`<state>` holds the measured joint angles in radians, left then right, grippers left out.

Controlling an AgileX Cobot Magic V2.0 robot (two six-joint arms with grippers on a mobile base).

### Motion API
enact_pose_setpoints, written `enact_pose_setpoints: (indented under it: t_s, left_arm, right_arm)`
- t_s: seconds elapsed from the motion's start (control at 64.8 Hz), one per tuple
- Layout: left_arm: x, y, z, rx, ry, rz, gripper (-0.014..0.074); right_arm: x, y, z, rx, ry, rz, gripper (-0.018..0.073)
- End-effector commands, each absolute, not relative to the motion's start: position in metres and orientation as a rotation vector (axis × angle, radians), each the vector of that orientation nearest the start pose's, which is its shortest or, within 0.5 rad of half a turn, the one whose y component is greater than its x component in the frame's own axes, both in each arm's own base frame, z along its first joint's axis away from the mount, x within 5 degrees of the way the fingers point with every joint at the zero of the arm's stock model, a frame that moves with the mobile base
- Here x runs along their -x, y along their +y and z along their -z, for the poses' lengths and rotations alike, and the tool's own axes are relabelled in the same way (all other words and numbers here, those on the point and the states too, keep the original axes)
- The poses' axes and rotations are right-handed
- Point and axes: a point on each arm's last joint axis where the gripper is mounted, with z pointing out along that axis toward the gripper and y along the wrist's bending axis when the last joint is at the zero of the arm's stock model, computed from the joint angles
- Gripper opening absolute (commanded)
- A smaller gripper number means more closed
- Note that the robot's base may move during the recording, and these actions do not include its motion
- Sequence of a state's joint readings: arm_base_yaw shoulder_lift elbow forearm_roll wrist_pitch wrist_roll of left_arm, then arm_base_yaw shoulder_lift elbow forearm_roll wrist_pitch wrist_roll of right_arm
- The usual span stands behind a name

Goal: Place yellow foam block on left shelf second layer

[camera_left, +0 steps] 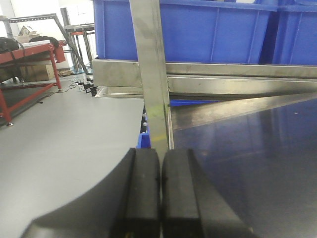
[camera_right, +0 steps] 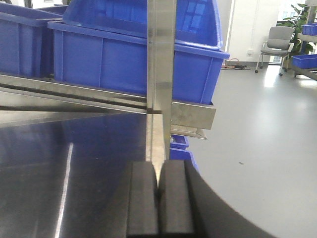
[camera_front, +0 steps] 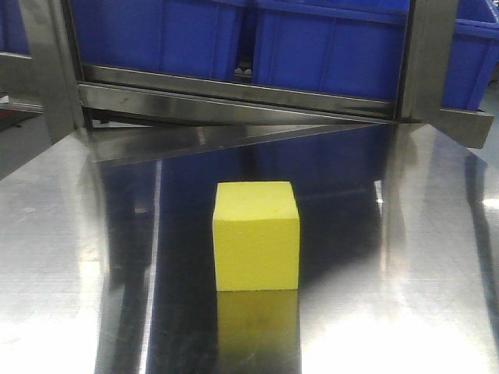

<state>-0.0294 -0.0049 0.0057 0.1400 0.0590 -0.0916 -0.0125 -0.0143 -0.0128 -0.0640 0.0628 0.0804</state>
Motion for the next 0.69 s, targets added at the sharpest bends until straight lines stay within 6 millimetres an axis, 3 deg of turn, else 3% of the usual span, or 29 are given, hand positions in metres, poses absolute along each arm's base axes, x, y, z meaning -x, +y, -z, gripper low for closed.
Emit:
enact_pose_setpoints:
  t_s: [0.0, 0.154, 0.37, 0.524, 0.679]
  left_arm:
    - [-0.055, -0.002, -0.207, -0.049, 1.464, -0.007, 0.0136]
    - [-0.055, -0.002, -0.207, -0.049, 1.464, -0.007, 0.0136]
    - [-0.055, -0.002, -0.207, -0.049, 1.464, -0.007, 0.0136]
    - [-0.055, -0.002, -0.207, -0.049, 1.464, -0.007, 0.0136]
    - [-0.055, -0.002, -0.207, -0.049, 1.464, -0.007, 0.0136]
  right_arm:
    - [-0.051, -0.001, -0.241, -0.016, 1.437, 0.006, 0.0056]
    - [-0.057, -0.001, -0.267, -0.017, 1.460, 0.007, 0.0056]
    - [-0.078, 0.001, -0.287, 0.006, 1.521, -0.023, 0.0056]
    - [-0.095, 0.011, -0.303, 0.044, 1.489, -0.144, 0.0056]
    - [-0.114, 0.027, -0.308, 0.156, 1.583, -0.211, 0.0056]
